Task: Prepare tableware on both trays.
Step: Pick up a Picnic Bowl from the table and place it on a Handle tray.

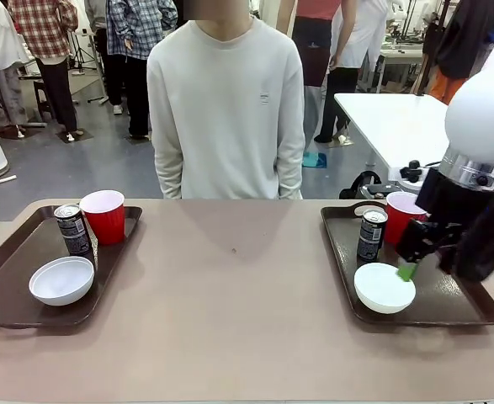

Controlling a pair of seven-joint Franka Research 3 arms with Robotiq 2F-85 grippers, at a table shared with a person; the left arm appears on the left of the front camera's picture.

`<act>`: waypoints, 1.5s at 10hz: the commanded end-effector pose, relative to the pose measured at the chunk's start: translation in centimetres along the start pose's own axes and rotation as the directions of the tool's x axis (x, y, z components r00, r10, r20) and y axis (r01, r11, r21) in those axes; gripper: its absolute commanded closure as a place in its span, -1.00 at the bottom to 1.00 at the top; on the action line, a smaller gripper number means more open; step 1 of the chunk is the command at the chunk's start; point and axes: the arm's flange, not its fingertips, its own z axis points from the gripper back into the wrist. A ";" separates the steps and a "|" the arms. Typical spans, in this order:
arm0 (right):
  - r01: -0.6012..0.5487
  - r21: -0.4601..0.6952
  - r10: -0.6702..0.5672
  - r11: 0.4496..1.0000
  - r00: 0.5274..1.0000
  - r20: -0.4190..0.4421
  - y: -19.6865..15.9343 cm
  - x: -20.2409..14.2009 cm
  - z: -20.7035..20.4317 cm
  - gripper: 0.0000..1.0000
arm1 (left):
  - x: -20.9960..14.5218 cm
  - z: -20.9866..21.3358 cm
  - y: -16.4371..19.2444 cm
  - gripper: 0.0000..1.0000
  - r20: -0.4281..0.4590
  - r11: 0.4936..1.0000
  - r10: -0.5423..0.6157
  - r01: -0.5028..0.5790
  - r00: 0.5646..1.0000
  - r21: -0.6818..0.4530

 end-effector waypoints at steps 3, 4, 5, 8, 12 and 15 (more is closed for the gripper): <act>-0.221 0.859 -0.008 0.461 0.967 0.253 1.8 0.2 -0.2 -1.00 | 0.0 0.1 0.0 -1.00 0.013 1.000 -0.016 0.017 1.000 -0.019; -0.254 0.919 -0.112 0.302 0.948 0.299 1.3 0.1 -0.3 -1.00 | 0.0 0.1 0.0 -1.00 0.013 1.000 -0.016 0.017 1.000 -0.019; -0.239 0.946 -0.250 0.219 0.923 0.291 0.6 0.2 -0.8 -1.00 | 0.0 0.1 0.0 -1.00 0.013 1.000 -0.016 0.017 1.000 -0.019; -0.156 0.983 -0.355 0.101 0.917 0.182 -0.5 -2.2 -3.9 -1.00 | 0.0 0.1 0.0 -1.00 0.013 1.000 -0.016 0.017 1.000 -0.019; -0.058 0.974 -0.355 0.218 0.925 0.134 -4.1 -5.0 -6.4 -1.00 | 0.0 0.1 0.0 -1.00 0.013 1.000 -0.016 0.017 1.000 -0.019; 0.026 0.878 -0.265 0.478 0.957 0.117 -4.5 -5.7 -7.0 -1.00 | 0.0 0.1 0.0 -1.00 0.013 1.000 -0.016 0.017 1.000 -0.019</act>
